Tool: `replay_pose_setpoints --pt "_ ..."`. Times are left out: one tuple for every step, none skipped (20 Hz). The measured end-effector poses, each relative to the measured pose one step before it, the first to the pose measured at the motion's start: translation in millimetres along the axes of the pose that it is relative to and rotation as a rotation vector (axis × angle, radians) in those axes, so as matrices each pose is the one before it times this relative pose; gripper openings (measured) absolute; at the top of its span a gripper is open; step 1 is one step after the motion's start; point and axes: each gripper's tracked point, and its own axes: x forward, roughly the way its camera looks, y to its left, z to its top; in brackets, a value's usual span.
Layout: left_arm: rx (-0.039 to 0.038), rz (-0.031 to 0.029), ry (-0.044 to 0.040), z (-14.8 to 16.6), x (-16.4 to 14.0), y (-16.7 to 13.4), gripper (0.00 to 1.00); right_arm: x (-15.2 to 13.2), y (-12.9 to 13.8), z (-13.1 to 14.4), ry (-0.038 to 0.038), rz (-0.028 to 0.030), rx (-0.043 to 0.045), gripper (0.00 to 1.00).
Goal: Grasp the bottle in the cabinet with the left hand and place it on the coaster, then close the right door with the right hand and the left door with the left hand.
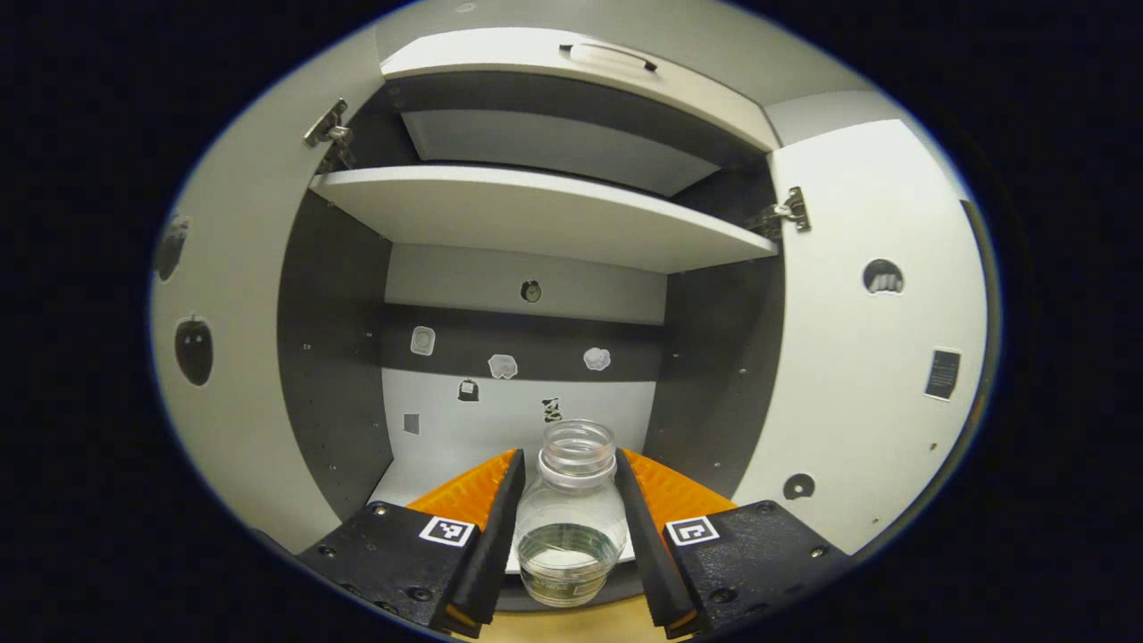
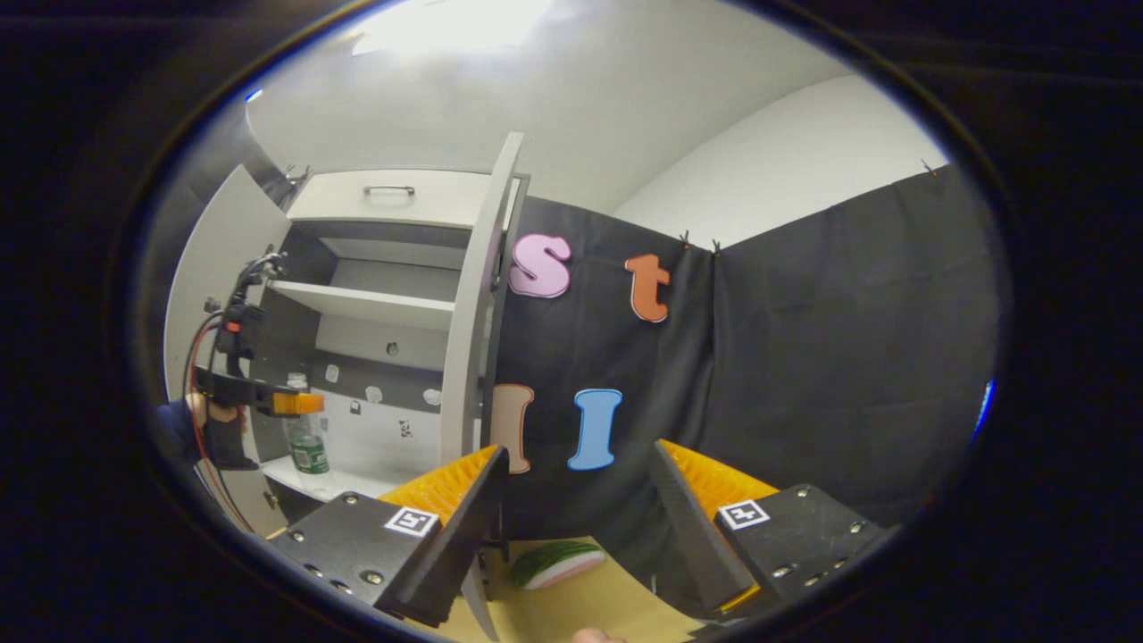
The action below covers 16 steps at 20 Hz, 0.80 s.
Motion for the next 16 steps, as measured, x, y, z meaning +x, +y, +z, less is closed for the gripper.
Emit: replay_pose_setpoints --pt "-0.00119 -0.01306 0.00510 -5.49 -12.87 -1.96 0.65 -0.56 -0.75 1.53 -0.00267 0.00234 -0.00118 0.98" --pt "0.00065 -0.00939 0.00164 -6.08 -12.71 -0.58 0.64 -0.20 0.32 1.02 -0.00193 0.00389 -0.00098 0.98" --pt "-0.00154 -0.01126 0.00106 -7.90 -12.05 -1.77 0.64 -0.12 -0.37 1.29 -0.00347 0.00081 -0.00013 0.98" --pt "-0.00205 -0.01226 0.00013 -8.45 -9.64 -1.37 0.64 -1.93 -1.26 1.56 -0.00410 0.00235 0.00061 0.98" --pt "-0.00689 -0.01073 0.00299 -10.08 -9.79 -1.55 0.64 -0.52 -0.45 2.22 -0.00335 0.00124 0.00133 0.98" --pt "-0.01180 -0.01180 0.00713 -11.11 -8.92 -1.82 0.64 -1.27 -1.08 1.17 -0.00280 0.00122 0.00149 0.98" --pt "-0.02038 -0.01383 0.00020 -9.79 -8.42 -2.03 0.64 -0.54 -0.31 2.06 -0.00343 0.00068 0.00174 0.98" --pt "-0.02499 -0.01156 0.00394 -10.97 -7.10 -1.53 0.64 -0.43 -0.74 2.05 -0.00492 0.00052 0.00148 1.00" --pt "-0.02010 -0.00560 0.00163 -12.03 -6.82 1.05 0.62 0.16 -1.46 2.00 -0.00553 -0.00236 0.00003 1.00" --pt "-0.01134 -0.00189 0.00606 -10.29 -5.28 2.79 0.64 -0.06 -1.95 1.14 -0.00452 -0.00337 -0.00026 0.98" --pt "-0.00790 0.00110 0.00477 -12.69 -5.46 3.66 0.64 0.19 -0.96 1.07 -0.00368 -0.00183 -0.00012 0.93" --pt "-0.00378 0.00394 0.00643 -12.79 -4.42 3.81 0.64 -0.37 -0.88 1.58 -0.00600 -0.00245 0.00084 0.93" --pt "-0.00492 0.00854 0.01374 -15.13 -4.40 5.76 0.64 0.51 -1.44 2.13 -0.00505 -0.00250 0.00018 0.93" --pt "-0.00945 0.00756 0.01272 -16.54 -5.15 5.00 0.64 -0.32 -0.84 0.33 -0.00278 -0.00237 -0.00191 0.98" --pt "-0.00866 0.01246 0.01193 -16.09 -3.88 6.55 0.64 0.06 -2.35 0.89 -0.00267 -0.00490 -0.00382 0.98" --pt "-0.00834 0.01333 0.01376 -16.75 -2.25 7.54 0.64 0.04 -1.38 0.46 -0.00165 -0.00385 -0.00488 0.98"
